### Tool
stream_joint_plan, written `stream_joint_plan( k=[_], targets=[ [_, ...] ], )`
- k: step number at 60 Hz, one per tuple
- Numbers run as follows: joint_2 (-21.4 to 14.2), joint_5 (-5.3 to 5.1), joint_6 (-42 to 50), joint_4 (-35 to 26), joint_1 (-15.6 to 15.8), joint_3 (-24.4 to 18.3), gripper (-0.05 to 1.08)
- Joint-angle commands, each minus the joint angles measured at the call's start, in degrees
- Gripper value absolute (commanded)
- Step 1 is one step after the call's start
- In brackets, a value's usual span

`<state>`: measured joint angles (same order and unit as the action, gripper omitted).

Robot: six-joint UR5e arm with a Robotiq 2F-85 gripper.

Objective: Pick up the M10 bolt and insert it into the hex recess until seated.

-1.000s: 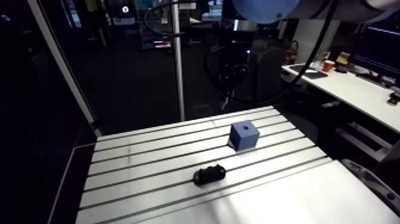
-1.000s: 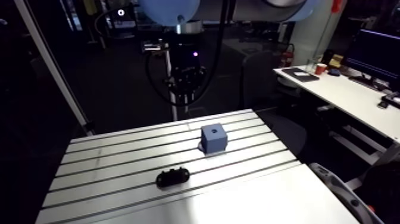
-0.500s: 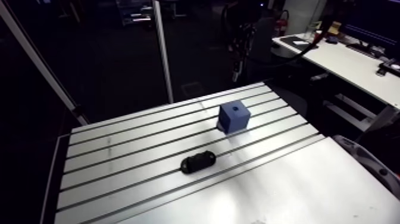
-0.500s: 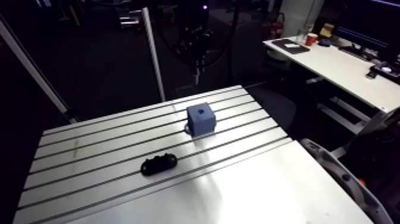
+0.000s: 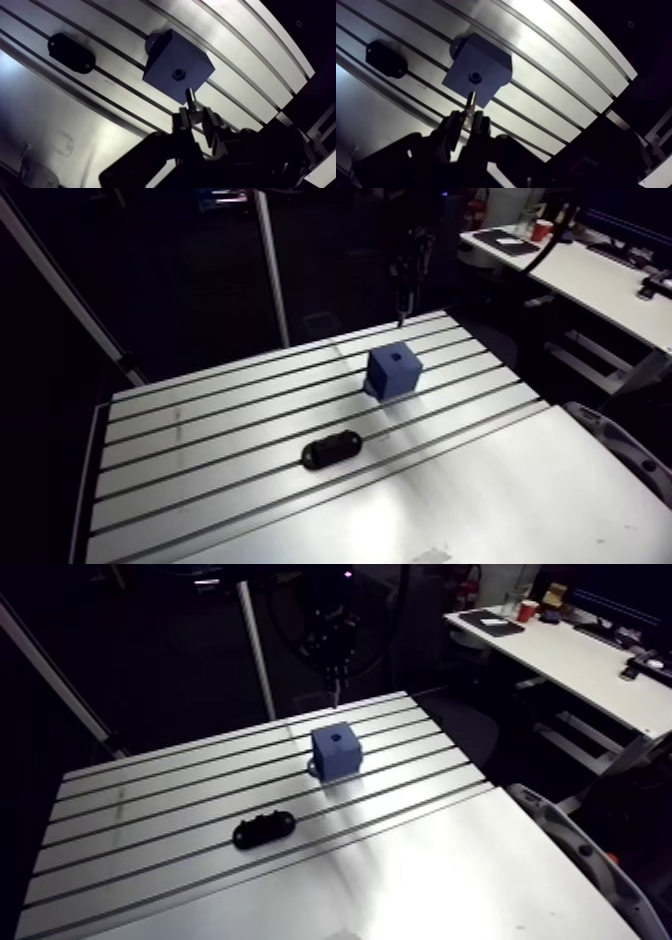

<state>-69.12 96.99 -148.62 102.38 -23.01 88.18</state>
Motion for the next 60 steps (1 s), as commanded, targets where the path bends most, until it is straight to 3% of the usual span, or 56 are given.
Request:
stream_joint_plan(
  k=[1,23,60],
  targets=[
    [0.36,0.34,0.03,0.06,0.06,1.47,0.8],
    [0.62,0.26,0.38,2.73,0.08,5.25,0.8],
    [2.54,0.26,0.3,3.93,-0.2,4.26,0.81]
  ],
)
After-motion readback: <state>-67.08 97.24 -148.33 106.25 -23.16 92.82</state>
